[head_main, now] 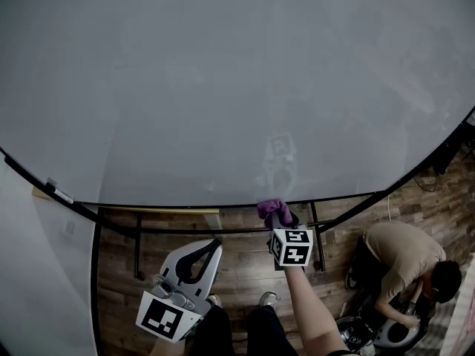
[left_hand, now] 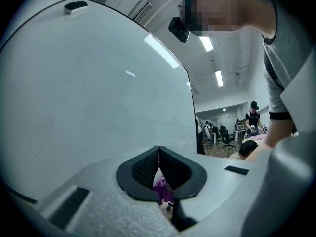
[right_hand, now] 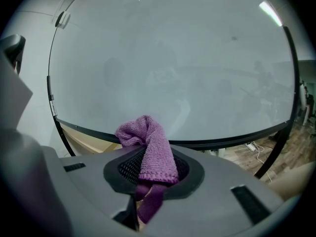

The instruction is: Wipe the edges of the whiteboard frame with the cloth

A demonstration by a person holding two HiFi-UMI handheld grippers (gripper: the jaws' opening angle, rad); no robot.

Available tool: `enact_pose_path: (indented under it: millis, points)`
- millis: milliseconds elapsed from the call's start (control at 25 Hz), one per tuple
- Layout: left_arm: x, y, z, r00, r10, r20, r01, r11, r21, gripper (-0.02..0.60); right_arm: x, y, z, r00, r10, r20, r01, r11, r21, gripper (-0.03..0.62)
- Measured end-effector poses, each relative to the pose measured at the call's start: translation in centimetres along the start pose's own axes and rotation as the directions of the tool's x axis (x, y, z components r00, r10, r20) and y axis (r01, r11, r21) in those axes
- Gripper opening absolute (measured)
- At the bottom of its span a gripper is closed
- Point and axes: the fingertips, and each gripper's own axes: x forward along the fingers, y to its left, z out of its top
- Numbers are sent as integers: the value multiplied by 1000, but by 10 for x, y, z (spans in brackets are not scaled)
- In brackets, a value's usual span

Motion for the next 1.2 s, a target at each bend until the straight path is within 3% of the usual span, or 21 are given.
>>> enact_pose_path:
  millis: [840,1200]
  points:
    - [68,-77,-3,1000,13,25,-13,1000,17,17,-21,-108,-3,1000,-6,8,6,1000,-1,77]
    - [100,-106,-4,999,-12,32,11,1000,13,17,-32,-162,-4,999,-50,11,50,999,18,77]
